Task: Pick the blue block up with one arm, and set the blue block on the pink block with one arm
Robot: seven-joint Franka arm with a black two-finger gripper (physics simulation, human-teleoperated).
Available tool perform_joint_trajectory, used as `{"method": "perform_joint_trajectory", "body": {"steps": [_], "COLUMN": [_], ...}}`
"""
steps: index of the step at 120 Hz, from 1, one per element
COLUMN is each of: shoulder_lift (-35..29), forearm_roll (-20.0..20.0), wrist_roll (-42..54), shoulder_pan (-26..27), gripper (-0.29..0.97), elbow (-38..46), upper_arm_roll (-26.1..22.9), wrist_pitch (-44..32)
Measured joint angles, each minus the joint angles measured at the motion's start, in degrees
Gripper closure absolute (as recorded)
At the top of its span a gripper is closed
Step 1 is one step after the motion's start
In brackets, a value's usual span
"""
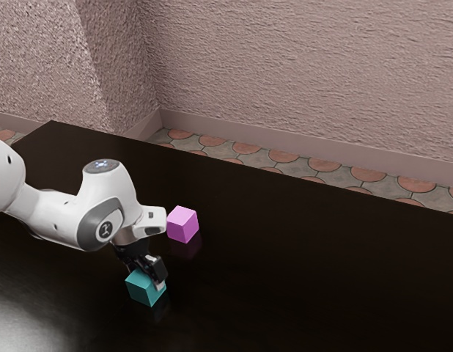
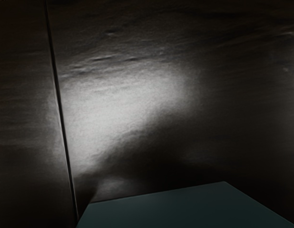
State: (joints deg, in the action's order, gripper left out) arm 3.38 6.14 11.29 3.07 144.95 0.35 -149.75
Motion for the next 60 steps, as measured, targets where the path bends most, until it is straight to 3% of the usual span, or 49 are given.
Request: {"method": "perform_joint_trajectory", "body": {"steps": [34, 60], "shoulder_lift": [-0.1, 0.8], "forearm_roll": [-0.1, -2.7], "wrist_roll": [-0.4, 0.9], "shoulder_pan": [0.0, 0.0], "gripper": [0.00, 0.00], "elbow": [-0.7, -2.5], "upper_arm_roll": [0.0, 0.0], "wrist_pitch": [2.3, 4.5]}}
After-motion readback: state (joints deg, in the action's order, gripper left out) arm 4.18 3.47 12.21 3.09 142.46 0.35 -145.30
